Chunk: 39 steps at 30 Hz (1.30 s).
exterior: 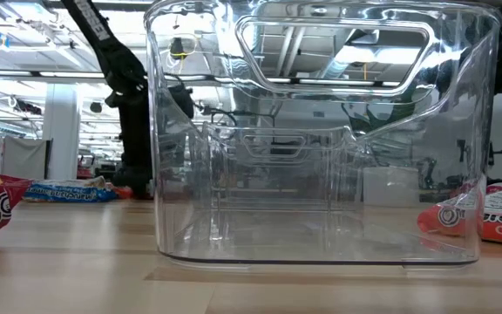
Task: Sort Maruchan noodles
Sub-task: Put the top red noodle pack into the top transparent bin
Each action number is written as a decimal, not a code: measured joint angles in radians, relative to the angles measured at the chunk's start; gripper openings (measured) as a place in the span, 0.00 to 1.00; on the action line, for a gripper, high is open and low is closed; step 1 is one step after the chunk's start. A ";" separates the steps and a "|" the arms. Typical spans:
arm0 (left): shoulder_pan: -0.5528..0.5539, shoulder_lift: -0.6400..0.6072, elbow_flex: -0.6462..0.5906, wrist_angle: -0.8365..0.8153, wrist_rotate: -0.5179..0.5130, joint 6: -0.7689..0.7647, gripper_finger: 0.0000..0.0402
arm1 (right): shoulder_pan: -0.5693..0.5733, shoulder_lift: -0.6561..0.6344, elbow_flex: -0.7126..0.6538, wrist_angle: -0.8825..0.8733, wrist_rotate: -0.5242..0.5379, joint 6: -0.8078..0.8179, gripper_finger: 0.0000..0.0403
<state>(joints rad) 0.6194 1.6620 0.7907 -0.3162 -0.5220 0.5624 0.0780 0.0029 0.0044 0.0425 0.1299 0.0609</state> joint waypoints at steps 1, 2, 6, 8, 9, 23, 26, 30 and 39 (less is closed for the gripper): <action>-0.007 -0.012 0.001 0.002 0.003 -0.003 0.21 | 0.000 0.000 0.000 0.000 0.000 0.000 0.09; -0.013 -0.026 0.000 -0.005 0.005 -0.006 0.11 | 0.000 0.000 0.000 0.000 0.000 0.000 0.09; -0.035 -0.109 -0.001 -0.028 0.028 -0.046 0.02 | 0.000 0.000 0.000 0.000 0.000 0.000 0.09; -0.048 -0.171 0.000 -0.045 0.026 -0.063 0.01 | 0.000 0.000 0.000 0.000 0.000 0.000 0.09; -0.055 -0.205 0.000 -0.060 0.026 -0.070 0.01 | 0.000 0.000 0.000 0.000 0.000 0.000 0.09; -0.228 -0.502 0.000 0.178 0.091 -0.132 0.00 | 0.000 0.000 0.000 0.000 0.000 0.000 0.09; -0.274 -0.435 0.001 0.321 0.137 -0.139 0.00 | 0.000 0.000 0.000 0.000 0.000 0.000 0.09; -0.295 -0.300 0.049 0.421 0.173 -0.140 0.00 | 0.000 0.000 0.000 0.000 0.000 0.000 0.09; -0.284 0.012 0.354 0.292 0.212 -0.157 0.00 | 0.000 0.000 0.000 0.000 0.000 0.000 0.09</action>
<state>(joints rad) 0.3352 1.6739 1.1446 -0.0243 -0.3102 0.4056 0.0778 0.0029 0.0046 0.0425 0.1299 0.0610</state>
